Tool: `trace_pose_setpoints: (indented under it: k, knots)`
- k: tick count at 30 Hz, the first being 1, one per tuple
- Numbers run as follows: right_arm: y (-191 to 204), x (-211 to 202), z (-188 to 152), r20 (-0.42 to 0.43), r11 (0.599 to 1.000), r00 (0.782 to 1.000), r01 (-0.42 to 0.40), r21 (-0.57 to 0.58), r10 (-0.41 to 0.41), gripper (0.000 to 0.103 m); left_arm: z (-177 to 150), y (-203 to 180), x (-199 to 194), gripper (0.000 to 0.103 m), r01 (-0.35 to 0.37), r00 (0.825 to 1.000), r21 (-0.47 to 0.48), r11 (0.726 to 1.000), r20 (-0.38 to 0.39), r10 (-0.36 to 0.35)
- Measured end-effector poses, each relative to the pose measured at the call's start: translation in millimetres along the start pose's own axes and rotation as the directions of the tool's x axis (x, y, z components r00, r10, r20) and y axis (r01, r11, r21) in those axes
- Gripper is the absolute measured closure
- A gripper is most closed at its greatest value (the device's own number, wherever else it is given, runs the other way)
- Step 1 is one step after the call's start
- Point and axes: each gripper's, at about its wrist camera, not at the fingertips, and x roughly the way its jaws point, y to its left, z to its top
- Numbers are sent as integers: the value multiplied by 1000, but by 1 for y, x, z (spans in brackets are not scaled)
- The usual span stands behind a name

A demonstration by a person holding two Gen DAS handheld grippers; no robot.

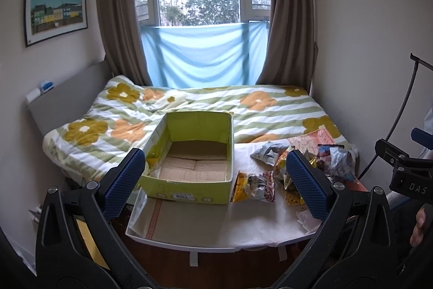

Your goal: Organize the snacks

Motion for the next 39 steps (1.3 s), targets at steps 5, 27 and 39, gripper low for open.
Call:
trace_pose_setpoints:
  k: [5, 27, 39]
  knots:
    - [1, 0, 0, -6, 1000, 1000, 16, -5, -16, 0, -1, -2, -1, 0, 3, 1000, 4, 1000, 0, -3]
    - [6, 0, 1, -19, 1000, 1000, 14, 8, -14, 0, -3, 2, 0, 0, 32, 999, -3, 999, -25, -32]
    - [9, 0, 1, -13, 1000, 1000, 7, 10, -7, 0, -5, 3, 2, 0, 29, 999, 2, 1000, -27, -29]
